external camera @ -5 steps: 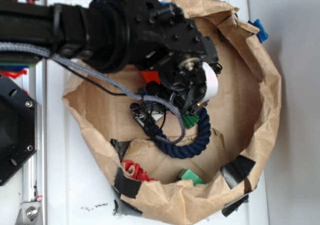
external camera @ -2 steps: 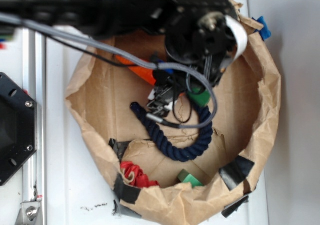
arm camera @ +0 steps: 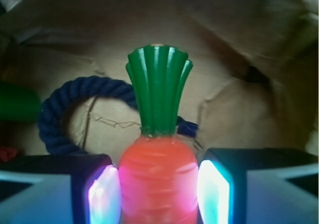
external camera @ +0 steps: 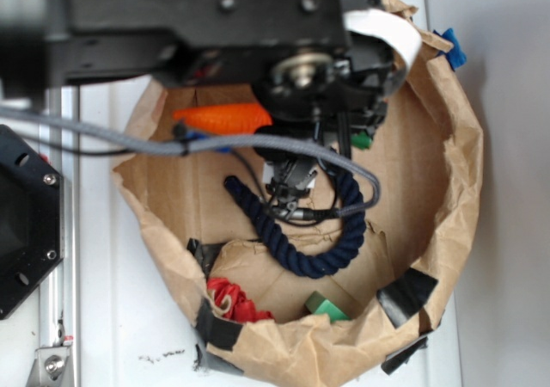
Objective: Grab the carrot.
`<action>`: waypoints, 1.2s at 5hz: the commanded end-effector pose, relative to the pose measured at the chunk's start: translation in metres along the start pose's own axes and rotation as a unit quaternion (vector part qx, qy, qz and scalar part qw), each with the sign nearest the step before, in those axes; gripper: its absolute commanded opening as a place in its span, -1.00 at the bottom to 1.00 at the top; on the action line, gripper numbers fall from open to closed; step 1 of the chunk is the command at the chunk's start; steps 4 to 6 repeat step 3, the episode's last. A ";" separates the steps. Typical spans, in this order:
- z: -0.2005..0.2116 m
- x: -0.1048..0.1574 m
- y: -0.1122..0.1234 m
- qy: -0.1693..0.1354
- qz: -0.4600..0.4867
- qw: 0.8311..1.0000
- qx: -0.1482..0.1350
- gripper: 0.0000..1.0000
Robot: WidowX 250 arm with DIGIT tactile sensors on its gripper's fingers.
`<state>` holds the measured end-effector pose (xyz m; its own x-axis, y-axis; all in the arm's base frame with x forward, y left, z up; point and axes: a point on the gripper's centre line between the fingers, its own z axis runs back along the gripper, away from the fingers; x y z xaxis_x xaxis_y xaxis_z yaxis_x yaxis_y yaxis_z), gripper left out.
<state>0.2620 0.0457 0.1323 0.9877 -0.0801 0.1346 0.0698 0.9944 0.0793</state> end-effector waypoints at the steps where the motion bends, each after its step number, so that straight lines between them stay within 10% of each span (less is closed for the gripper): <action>1: 0.039 0.011 -0.008 -0.030 0.040 0.999 -0.005 -1.00; 6: 0.041 0.013 -0.011 -0.036 0.031 0.999 -0.017 -1.00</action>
